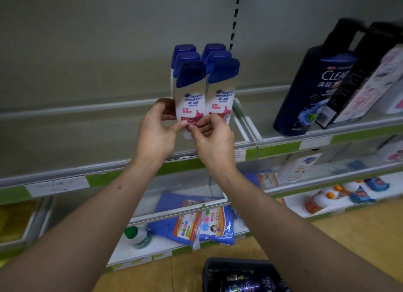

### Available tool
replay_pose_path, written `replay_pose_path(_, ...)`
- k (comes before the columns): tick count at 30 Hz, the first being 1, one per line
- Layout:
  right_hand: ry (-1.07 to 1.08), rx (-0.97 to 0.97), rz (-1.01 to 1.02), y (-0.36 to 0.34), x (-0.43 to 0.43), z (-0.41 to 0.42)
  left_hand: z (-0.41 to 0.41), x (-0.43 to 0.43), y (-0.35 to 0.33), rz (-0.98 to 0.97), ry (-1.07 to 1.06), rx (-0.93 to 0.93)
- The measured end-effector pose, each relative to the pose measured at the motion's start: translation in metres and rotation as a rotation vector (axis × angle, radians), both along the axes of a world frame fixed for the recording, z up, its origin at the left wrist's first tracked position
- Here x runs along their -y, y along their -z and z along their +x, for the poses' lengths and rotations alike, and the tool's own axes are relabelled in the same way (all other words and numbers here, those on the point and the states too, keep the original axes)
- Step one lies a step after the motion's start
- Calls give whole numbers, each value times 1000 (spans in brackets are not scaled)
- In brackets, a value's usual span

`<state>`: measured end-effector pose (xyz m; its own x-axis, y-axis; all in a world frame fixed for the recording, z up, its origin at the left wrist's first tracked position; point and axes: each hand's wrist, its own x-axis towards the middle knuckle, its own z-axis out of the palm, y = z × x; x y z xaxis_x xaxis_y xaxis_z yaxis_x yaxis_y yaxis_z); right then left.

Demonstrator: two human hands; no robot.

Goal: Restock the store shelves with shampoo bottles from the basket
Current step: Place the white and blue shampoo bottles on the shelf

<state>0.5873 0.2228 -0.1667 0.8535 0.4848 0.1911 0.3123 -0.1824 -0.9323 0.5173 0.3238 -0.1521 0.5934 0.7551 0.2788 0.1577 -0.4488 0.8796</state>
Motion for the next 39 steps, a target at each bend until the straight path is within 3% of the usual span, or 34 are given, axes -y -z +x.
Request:
replay_pose_path(12, -31, -18, -3, -6, 6, -5, -4, -1, 7, -7, -6, 18)
replay_pose_path(17, -43, -15, 73, -14, 22, -13, -20, 22, -1, 114, -127, 185)
replay_pose_path(21, -83, -56, 130, -15, 51, -19, -33, 53, -4, 12, -18, 261)
replay_pose_path(29, -61, -239, 154, 25, 138, -30, -47, 139, 39, -249, 176, 155)
replay_pose_path(39, 57, -428, -25, 154, 268, -40, -59, 244, 180, -426, 293, -156)
